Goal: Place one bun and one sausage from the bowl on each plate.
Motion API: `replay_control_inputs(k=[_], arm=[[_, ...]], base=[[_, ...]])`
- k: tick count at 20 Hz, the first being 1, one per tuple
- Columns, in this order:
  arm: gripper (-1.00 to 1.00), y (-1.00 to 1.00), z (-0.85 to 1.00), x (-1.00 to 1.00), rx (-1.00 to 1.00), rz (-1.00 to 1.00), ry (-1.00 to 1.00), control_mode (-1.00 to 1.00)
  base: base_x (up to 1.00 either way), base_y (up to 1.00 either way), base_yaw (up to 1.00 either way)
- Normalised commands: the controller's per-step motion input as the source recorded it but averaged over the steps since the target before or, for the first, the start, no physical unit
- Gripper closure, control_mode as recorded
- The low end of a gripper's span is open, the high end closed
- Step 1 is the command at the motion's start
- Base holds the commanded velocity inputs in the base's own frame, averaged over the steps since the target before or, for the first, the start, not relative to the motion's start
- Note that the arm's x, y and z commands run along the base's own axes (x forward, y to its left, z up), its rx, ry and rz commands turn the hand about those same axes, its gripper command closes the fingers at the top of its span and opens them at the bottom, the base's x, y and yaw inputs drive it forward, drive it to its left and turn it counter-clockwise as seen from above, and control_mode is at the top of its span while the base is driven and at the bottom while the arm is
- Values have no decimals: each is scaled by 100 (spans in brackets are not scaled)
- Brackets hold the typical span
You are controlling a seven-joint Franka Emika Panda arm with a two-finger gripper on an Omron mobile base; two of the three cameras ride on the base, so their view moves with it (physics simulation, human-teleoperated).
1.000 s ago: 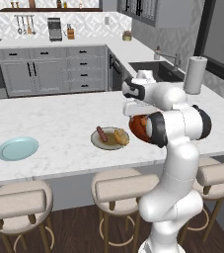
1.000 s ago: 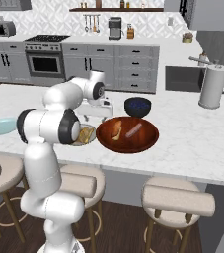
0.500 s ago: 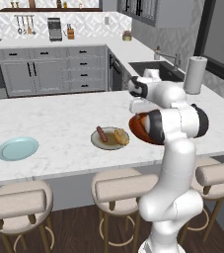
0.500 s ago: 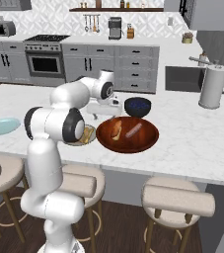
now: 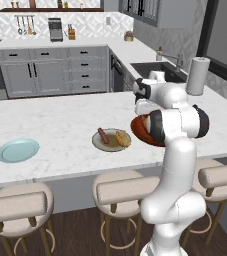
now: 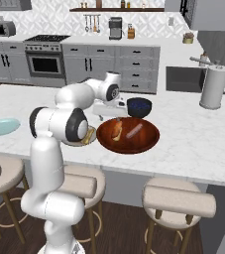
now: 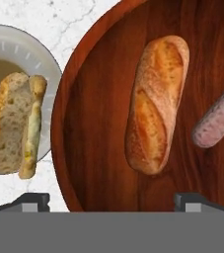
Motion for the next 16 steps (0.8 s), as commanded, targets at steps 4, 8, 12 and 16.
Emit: replay_control_inputs(k=[4, 8, 12, 16], arm=[[-100, -31, -19, 18, 0, 0, -4, -100], [-100, -12, -32, 22, 0, -3, -3, -100], [-100, -11, -23, 13, 0, -20, -1, -100], [-100, 1, -25, 0, 0, -15, -1, -100]], base=[[0, 0, 0], [0, 0, 0], [0, 0, 0], [0, 0, 0]])
